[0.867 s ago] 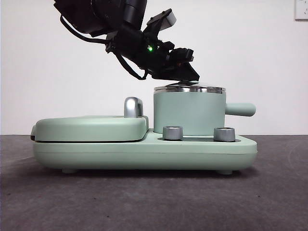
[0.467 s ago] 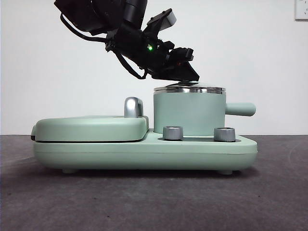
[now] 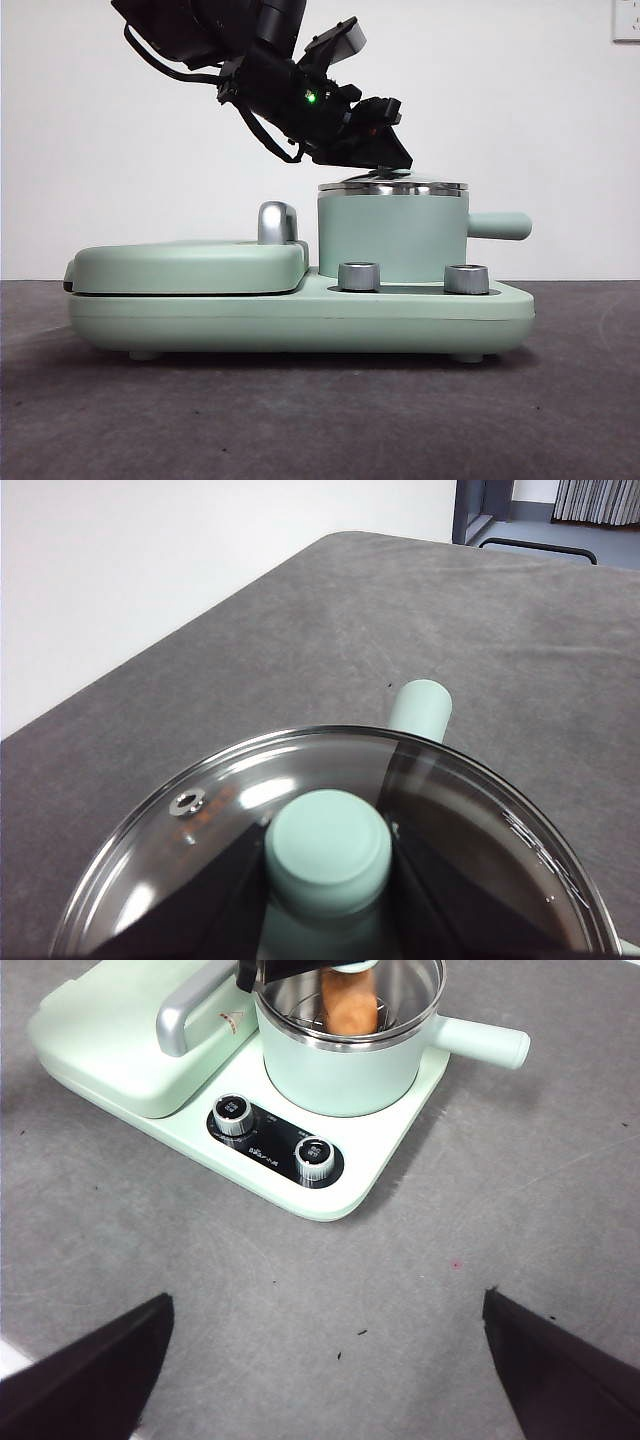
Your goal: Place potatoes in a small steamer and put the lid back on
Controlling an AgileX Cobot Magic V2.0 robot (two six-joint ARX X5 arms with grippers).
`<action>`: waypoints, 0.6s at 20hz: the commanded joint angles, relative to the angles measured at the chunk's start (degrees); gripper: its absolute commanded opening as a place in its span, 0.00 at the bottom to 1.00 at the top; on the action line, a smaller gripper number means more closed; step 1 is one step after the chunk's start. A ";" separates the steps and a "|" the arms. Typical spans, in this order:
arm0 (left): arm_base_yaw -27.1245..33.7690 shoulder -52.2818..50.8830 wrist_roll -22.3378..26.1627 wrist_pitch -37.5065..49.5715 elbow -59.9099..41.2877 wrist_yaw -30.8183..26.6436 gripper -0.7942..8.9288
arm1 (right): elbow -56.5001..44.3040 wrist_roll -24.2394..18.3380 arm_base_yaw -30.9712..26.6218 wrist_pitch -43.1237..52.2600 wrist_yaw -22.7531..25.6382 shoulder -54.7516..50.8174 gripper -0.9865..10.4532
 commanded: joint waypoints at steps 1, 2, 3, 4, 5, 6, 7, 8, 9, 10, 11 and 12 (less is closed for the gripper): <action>-0.44 -0.48 -0.77 -0.98 0.68 -0.28 0.37 | 0.57 0.68 0.31 0.52 0.02 0.20 0.50; -0.44 -0.94 -0.77 -1.42 0.68 -0.28 0.38 | 0.57 0.68 0.31 0.52 0.02 0.20 0.50; -0.44 -1.20 -0.79 -1.79 0.68 -0.28 0.38 | 0.57 0.68 0.31 0.52 0.02 0.20 0.50; -0.44 -1.60 -1.38 -2.05 0.68 -0.28 0.38 | 0.57 0.68 0.31 0.52 0.02 0.20 0.50; -0.44 -2.05 -2.84 -2.34 0.68 -0.28 0.38 | 0.57 0.68 0.31 0.52 0.02 0.20 0.50; -0.44 -2.60 -3.52 -2.69 0.68 -0.28 0.38 | 0.57 0.70 0.31 0.50 0.02 0.20 0.50; -0.44 -3.32 -3.58 -3.37 0.68 -0.31 0.38 | 0.57 0.70 0.31 0.46 0.02 0.20 0.50; -0.42 -4.28 -3.72 -4.48 0.68 -0.33 0.38 | 0.57 0.70 0.31 0.39 0.02 0.20 0.50; -0.37 -5.35 -3.74 -5.92 0.68 -0.33 0.38 | 0.57 0.70 0.31 0.33 0.02 0.20 0.50; -0.15 -6.97 -3.72 -8.22 0.68 -0.33 0.37 | 0.57 0.70 0.31 0.15 0.02 0.20 0.50; 0.11 -8.70 -3.65 -10.86 0.68 -0.31 0.36 | 0.57 0.70 0.31 0.07 0.00 0.20 0.50; 0.37 -10.78 -3.61 -13.60 0.68 -0.28 0.36 | 0.57 0.70 0.31 0.07 0.00 0.20 0.50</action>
